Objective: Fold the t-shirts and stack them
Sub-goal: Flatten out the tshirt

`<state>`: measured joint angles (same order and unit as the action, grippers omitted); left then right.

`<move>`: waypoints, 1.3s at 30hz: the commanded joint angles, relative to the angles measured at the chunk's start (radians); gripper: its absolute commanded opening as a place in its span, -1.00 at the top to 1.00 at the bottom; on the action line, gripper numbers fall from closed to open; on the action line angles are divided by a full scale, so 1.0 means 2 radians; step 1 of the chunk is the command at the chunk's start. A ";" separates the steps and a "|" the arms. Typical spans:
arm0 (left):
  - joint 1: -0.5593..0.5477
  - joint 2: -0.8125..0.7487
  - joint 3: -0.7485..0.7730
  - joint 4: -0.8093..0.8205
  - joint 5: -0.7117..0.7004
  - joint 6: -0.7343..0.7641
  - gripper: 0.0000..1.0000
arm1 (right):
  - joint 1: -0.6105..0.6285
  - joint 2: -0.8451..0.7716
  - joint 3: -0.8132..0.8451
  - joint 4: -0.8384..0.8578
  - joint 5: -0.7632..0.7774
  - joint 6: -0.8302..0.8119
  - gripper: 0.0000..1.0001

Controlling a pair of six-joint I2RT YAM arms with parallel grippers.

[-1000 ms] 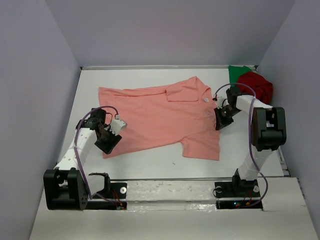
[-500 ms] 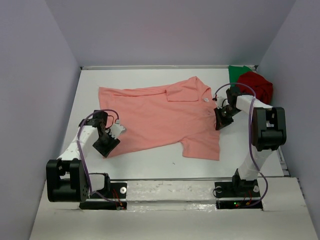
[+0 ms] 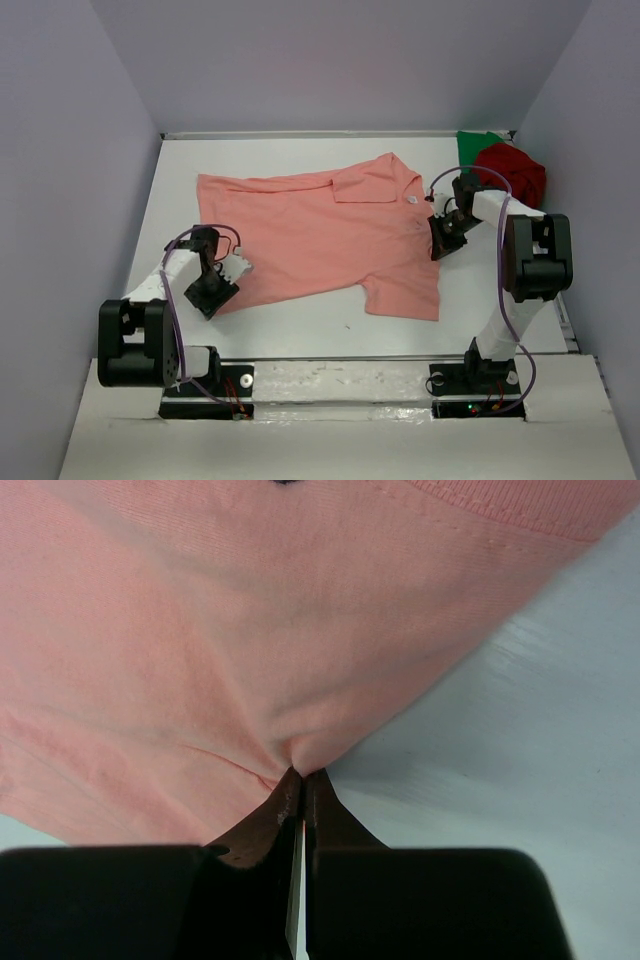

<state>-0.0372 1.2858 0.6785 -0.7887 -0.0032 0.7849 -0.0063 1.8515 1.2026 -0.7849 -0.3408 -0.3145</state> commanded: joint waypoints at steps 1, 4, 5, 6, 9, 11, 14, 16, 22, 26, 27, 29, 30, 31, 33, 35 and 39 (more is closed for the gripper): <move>0.001 0.021 0.020 0.002 -0.001 0.009 -0.14 | -0.002 -0.006 0.002 -0.004 -0.004 -0.004 1.00; -0.001 0.030 0.024 0.005 0.014 0.011 -0.12 | -0.002 -0.003 0.004 -0.004 -0.004 -0.002 1.00; -0.003 0.034 0.024 0.011 0.012 0.010 -0.09 | -0.002 -0.003 0.004 -0.005 -0.004 -0.002 1.00; -0.004 0.035 0.024 0.013 0.012 0.010 -0.07 | -0.002 -0.002 0.005 -0.005 -0.004 -0.002 1.00; -0.005 0.039 0.027 0.019 0.015 0.009 -0.04 | -0.002 0.001 0.005 -0.006 -0.004 -0.002 1.00; -0.005 0.042 0.030 0.020 0.018 0.008 -0.04 | -0.002 0.002 0.005 -0.006 -0.004 -0.002 1.00; -0.009 0.048 0.027 0.025 0.022 0.006 0.10 | -0.002 0.004 0.006 -0.006 -0.004 -0.002 1.00; -0.014 0.054 0.026 0.028 0.020 -0.002 0.33 | -0.002 0.005 0.007 -0.006 -0.002 -0.002 1.00; -0.019 0.053 0.036 0.006 0.034 0.003 1.00 | -0.002 0.005 0.006 -0.006 0.000 -0.002 1.00; -0.019 0.039 0.035 -0.002 0.025 0.006 1.00 | -0.002 0.005 0.005 -0.006 0.002 -0.005 1.00; -0.020 0.034 0.034 -0.004 0.022 0.005 1.00 | -0.002 0.005 0.005 -0.006 0.002 -0.005 1.00; -0.021 0.023 0.035 -0.008 0.019 0.006 1.00 | -0.002 0.004 0.005 -0.006 0.002 -0.005 1.00; -0.020 0.018 0.035 -0.010 0.016 0.006 1.00 | -0.002 0.003 0.005 -0.006 0.002 -0.005 1.00; -0.021 0.010 0.038 -0.014 0.014 0.006 1.00 | -0.002 0.002 0.005 -0.006 0.002 -0.005 1.00; -0.021 0.001 0.045 -0.018 0.007 0.005 1.00 | -0.002 0.000 0.004 -0.006 0.000 -0.005 1.00; -0.021 -0.014 0.066 -0.027 -0.010 0.003 1.00 | -0.002 -0.005 0.004 -0.006 -0.001 -0.005 1.00; -0.021 -0.042 0.124 -0.040 -0.014 -0.004 1.00 | -0.002 -0.028 0.006 -0.006 -0.009 -0.005 1.00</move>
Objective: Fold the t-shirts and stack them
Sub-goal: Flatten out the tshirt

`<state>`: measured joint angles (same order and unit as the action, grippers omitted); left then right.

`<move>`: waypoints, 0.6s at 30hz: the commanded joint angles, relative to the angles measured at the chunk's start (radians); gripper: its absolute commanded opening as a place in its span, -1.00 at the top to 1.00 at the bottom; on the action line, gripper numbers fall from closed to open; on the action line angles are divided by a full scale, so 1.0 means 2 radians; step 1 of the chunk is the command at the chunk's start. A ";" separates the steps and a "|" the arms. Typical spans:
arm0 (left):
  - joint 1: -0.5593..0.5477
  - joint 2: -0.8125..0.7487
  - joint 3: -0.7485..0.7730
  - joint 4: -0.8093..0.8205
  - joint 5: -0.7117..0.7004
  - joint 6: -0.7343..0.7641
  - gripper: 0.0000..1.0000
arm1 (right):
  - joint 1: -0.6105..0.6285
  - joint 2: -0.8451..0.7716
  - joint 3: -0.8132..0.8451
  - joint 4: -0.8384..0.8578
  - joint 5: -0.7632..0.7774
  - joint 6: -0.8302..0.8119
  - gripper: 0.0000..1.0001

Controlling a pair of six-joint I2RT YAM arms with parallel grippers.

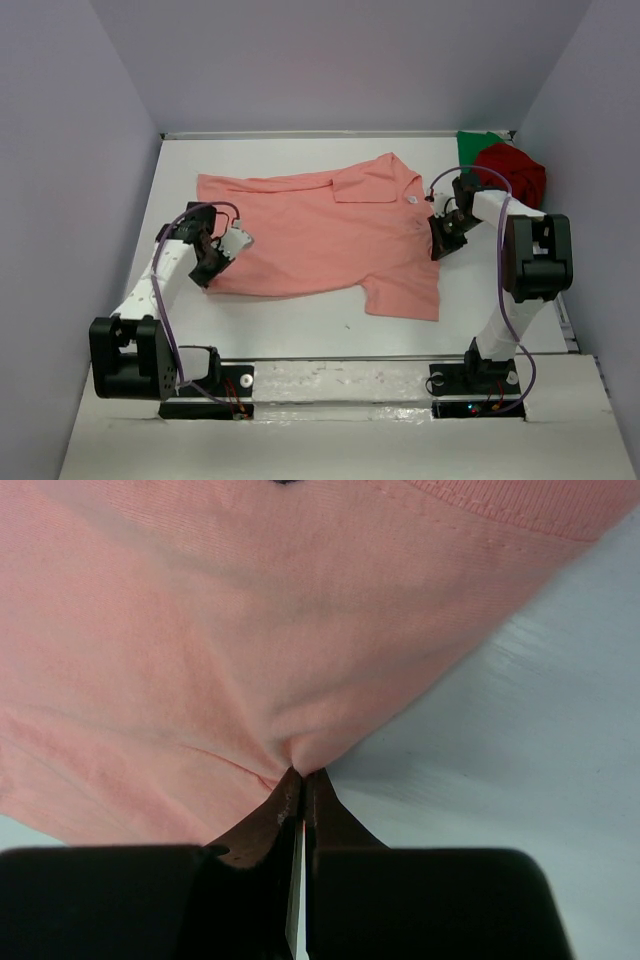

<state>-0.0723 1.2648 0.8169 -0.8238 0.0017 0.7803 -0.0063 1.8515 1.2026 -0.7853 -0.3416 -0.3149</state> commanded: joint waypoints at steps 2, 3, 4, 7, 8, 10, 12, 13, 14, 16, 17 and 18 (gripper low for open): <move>-0.003 -0.041 0.096 -0.018 -0.017 -0.011 1.00 | -0.002 -0.050 0.015 -0.006 -0.012 -0.006 1.00; -0.003 -0.044 0.108 -0.014 -0.019 -0.016 1.00 | -0.002 -0.059 0.018 -0.007 -0.012 -0.006 1.00; -0.003 -0.046 0.120 -0.008 -0.019 -0.020 1.00 | -0.002 -0.067 0.024 -0.008 -0.013 -0.007 1.00; -0.003 -0.049 0.158 0.018 -0.028 -0.032 1.00 | -0.002 -0.094 0.064 -0.020 -0.006 -0.007 1.00; -0.003 -0.050 0.172 0.037 -0.031 -0.033 1.00 | -0.002 -0.098 0.080 -0.031 -0.004 -0.007 1.00; -0.003 -0.049 0.182 0.064 -0.053 -0.041 1.00 | -0.002 -0.099 0.134 -0.038 -0.002 -0.007 1.00; -0.003 -0.039 0.197 0.106 -0.074 -0.058 1.00 | -0.002 -0.080 0.207 -0.052 0.011 -0.007 1.00; -0.003 -0.033 0.204 0.119 -0.078 -0.065 1.00 | -0.002 -0.080 0.234 -0.058 0.015 -0.005 1.00; -0.003 -0.022 0.219 0.145 -0.083 -0.073 1.00 | -0.002 -0.056 0.266 -0.074 0.018 -0.005 1.00; -0.002 -0.008 0.233 0.178 -0.099 -0.093 1.00 | -0.002 -0.027 0.334 -0.093 0.018 0.002 1.00; -0.002 0.009 0.254 0.206 -0.110 -0.100 1.00 | -0.002 0.007 0.410 -0.117 0.016 0.003 1.00; -0.002 0.019 0.269 0.218 -0.116 -0.107 1.00 | -0.002 0.025 0.452 -0.131 0.015 0.007 1.00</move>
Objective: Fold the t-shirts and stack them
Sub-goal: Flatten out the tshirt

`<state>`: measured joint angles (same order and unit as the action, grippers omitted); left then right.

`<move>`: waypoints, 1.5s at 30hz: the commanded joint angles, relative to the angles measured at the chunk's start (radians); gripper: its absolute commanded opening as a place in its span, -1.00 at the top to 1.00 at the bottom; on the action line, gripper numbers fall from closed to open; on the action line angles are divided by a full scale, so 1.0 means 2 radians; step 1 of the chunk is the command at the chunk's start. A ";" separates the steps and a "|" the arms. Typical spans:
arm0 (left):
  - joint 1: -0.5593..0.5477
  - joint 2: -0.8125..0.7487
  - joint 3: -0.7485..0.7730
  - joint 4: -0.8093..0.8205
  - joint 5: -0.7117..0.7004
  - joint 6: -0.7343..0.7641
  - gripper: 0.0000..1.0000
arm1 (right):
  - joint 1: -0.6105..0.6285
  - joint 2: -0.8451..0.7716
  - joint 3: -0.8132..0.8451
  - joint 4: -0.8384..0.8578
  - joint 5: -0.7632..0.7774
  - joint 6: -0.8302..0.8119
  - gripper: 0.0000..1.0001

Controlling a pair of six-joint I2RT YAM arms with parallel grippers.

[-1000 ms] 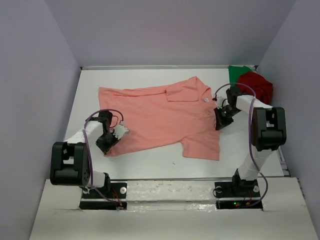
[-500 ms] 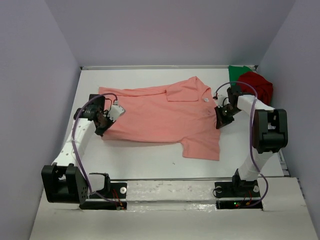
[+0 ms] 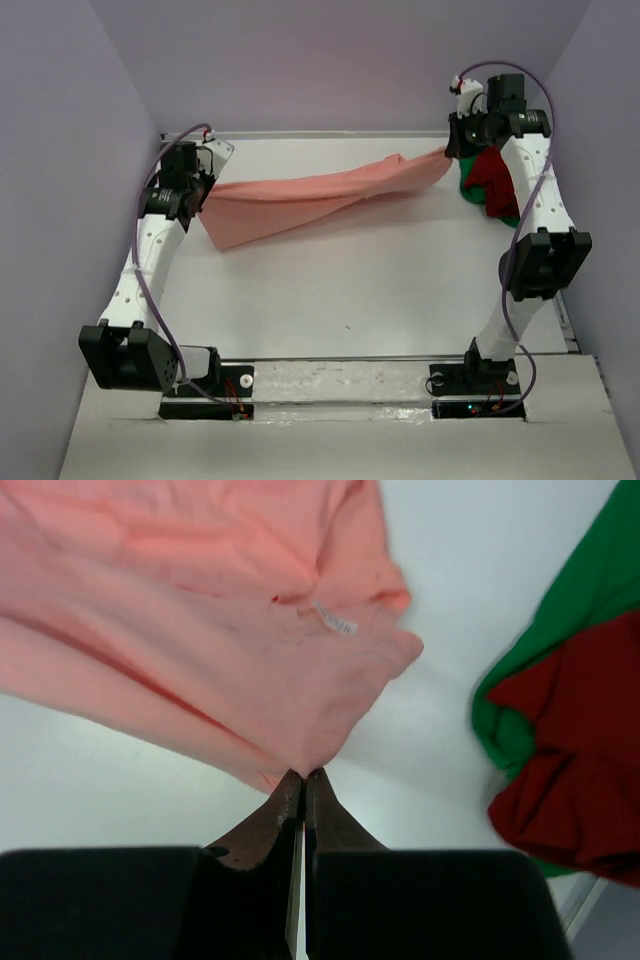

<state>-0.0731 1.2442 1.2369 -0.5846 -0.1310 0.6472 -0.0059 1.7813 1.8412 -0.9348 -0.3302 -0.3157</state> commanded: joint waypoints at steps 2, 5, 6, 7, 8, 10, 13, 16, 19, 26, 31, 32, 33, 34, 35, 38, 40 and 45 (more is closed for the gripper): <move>0.001 0.069 0.127 0.099 -0.055 -0.064 1.00 | -0.002 0.118 0.265 -0.102 0.012 0.011 1.00; 0.012 0.126 0.242 0.070 -0.041 -0.079 1.00 | -0.002 0.134 0.315 -0.088 0.033 0.013 1.00; 0.013 0.139 0.270 0.058 -0.026 -0.079 1.00 | -0.002 0.118 0.311 -0.080 0.037 0.010 1.00; 0.013 0.149 0.299 0.047 -0.020 -0.082 1.00 | -0.002 0.114 0.313 -0.078 0.040 0.009 1.00; 0.014 0.161 0.338 0.027 -0.014 -0.086 1.00 | -0.002 0.109 0.309 -0.081 0.044 0.010 1.00; 0.014 0.160 0.351 0.012 0.014 -0.087 1.00 | -0.002 0.081 0.291 -0.089 0.034 0.011 1.00; 0.014 0.112 0.312 0.018 0.038 -0.090 1.00 | -0.002 -0.009 0.191 -0.066 0.010 0.013 1.00; 0.014 0.024 0.242 0.029 0.063 -0.085 1.00 | -0.002 -0.122 0.097 -0.017 0.006 0.017 1.00; 0.017 -0.101 0.183 0.036 0.105 -0.066 1.00 | -0.002 -0.202 0.047 0.006 -0.004 0.017 1.00; 0.076 -0.196 0.184 0.033 0.184 -0.081 1.00 | -0.002 -0.356 0.045 0.039 0.026 0.019 1.00; 0.082 -0.157 0.212 0.045 0.191 -0.088 1.00 | -0.007 -0.337 0.088 0.039 0.060 0.011 1.00; 0.082 -0.138 0.216 0.051 0.188 -0.089 1.00 | -0.007 -0.319 0.091 0.039 0.062 0.006 1.00; 0.082 -0.129 0.218 0.058 0.184 -0.093 1.00 | -0.007 -0.309 0.091 0.042 0.065 0.006 1.00; 0.082 -0.119 0.218 0.061 0.177 -0.093 1.00 | -0.007 -0.288 0.085 0.046 0.065 0.004 1.00; 0.082 -0.107 0.217 0.063 0.177 -0.093 1.00 | -0.007 -0.276 0.081 0.050 0.065 0.003 1.00; 0.082 -0.066 0.174 0.116 0.174 -0.093 1.00 | -0.007 -0.226 0.048 0.105 0.076 -0.006 1.00; 0.082 -0.048 0.158 0.141 0.175 -0.089 1.00 | -0.007 -0.197 0.032 0.132 0.078 -0.011 1.00; 0.081 0.052 0.190 0.180 0.153 -0.082 1.00 | -0.007 -0.053 0.112 0.145 0.085 -0.013 1.00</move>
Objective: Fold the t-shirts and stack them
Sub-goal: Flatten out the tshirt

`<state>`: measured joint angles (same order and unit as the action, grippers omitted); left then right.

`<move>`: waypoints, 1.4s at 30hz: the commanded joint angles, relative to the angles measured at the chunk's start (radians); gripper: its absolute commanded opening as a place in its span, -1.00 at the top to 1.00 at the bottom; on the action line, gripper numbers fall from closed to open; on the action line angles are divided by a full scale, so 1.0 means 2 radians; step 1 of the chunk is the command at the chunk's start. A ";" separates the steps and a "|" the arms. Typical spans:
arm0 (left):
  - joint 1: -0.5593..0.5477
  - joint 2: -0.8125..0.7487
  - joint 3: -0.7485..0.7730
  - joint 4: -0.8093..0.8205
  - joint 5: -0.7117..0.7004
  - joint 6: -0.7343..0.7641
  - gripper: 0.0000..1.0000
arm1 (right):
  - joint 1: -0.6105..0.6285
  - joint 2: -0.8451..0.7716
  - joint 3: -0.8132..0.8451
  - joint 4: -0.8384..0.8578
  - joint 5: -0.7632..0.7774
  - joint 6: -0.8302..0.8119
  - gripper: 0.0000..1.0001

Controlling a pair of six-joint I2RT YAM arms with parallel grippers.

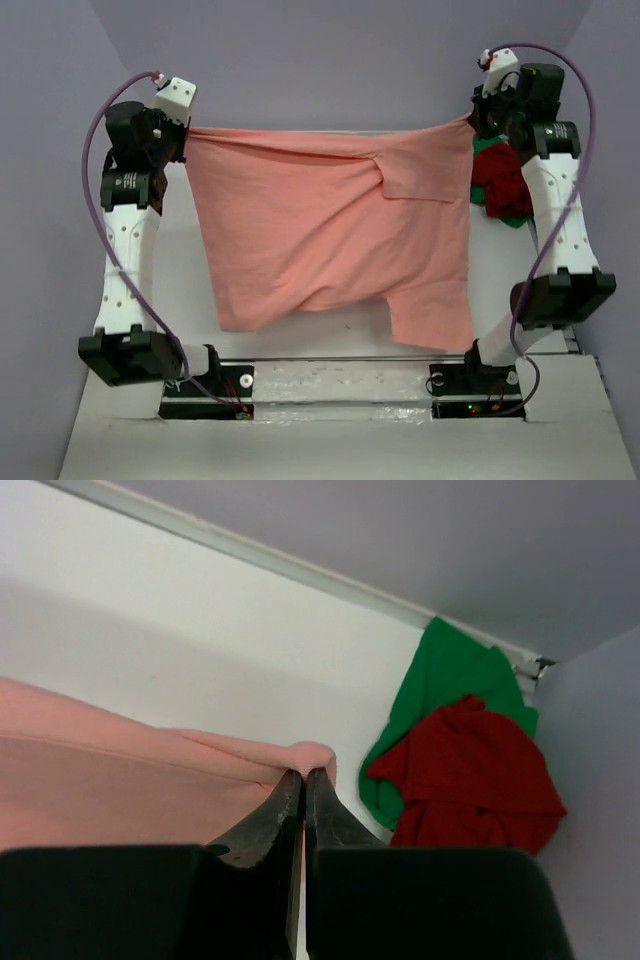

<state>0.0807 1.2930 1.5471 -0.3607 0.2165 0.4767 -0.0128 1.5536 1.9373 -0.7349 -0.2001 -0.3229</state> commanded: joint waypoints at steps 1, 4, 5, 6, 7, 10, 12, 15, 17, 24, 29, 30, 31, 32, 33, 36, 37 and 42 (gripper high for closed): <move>0.003 0.043 0.052 0.065 -0.021 0.003 1.00 | -0.004 0.077 0.083 0.044 0.020 -0.008 1.00; 0.000 0.094 0.121 0.049 -0.022 -0.002 1.00 | -0.004 0.121 0.161 0.030 0.013 0.001 1.00; -0.003 0.110 0.157 0.037 -0.022 -0.004 1.00 | -0.004 0.123 0.177 0.018 0.010 0.003 1.00; -0.006 0.117 0.174 0.030 -0.022 -0.005 1.00 | -0.004 0.126 0.192 0.012 0.003 0.006 1.00; -0.007 0.120 0.189 0.023 -0.020 -0.006 1.00 | -0.004 0.117 0.207 0.008 0.000 0.010 1.00; -0.010 0.106 0.214 0.013 -0.012 -0.007 1.00 | -0.004 0.066 0.189 0.007 -0.009 0.007 1.00; -0.010 0.077 0.201 0.012 -0.009 -0.006 1.00 | -0.004 0.036 0.171 0.008 -0.011 0.007 1.00; -0.010 0.023 0.149 0.014 -0.006 0.002 1.00 | -0.004 -0.029 0.112 0.006 -0.020 0.005 1.00; -0.010 -0.026 0.087 0.022 -0.005 0.008 1.00 | -0.004 -0.076 0.050 -0.001 -0.026 0.004 1.00; -0.010 -0.183 -0.093 0.029 0.030 0.027 1.00 | -0.004 -0.208 -0.118 -0.020 -0.014 -0.015 1.00; 0.006 -0.224 -0.102 0.022 0.039 0.017 1.00 | -0.004 -0.256 -0.114 -0.020 -0.007 -0.011 1.00; 0.006 -0.221 -0.096 0.023 0.040 0.016 1.00 | -0.004 -0.254 -0.101 -0.021 -0.005 -0.010 1.00; 0.008 -0.216 -0.076 0.024 0.045 0.011 1.00 | -0.004 -0.251 -0.078 -0.020 -0.004 -0.007 1.00; 0.009 -0.208 -0.064 0.023 0.048 0.009 1.00 | -0.004 -0.246 -0.065 -0.020 -0.002 -0.007 1.00; 0.010 -0.191 -0.042 0.025 0.051 0.006 1.00 | -0.004 -0.229 -0.052 -0.020 0.001 -0.006 1.00; 0.012 -0.150 -0.010 0.028 0.055 -0.002 1.00 | -0.004 -0.184 -0.020 -0.018 0.010 -0.003 1.00; 0.011 -0.140 -0.006 0.030 0.054 -0.004 1.00 | -0.004 -0.173 -0.018 -0.014 0.009 -0.001 1.00; 0.011 -0.067 -0.028 0.066 0.050 -0.011 1.00 | -0.004 -0.081 -0.029 0.031 0.008 0.006 1.00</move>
<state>0.0937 1.0645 1.5112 -0.3180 0.3153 0.4805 -0.0132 1.2469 1.8839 -0.7708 -0.2123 -0.3325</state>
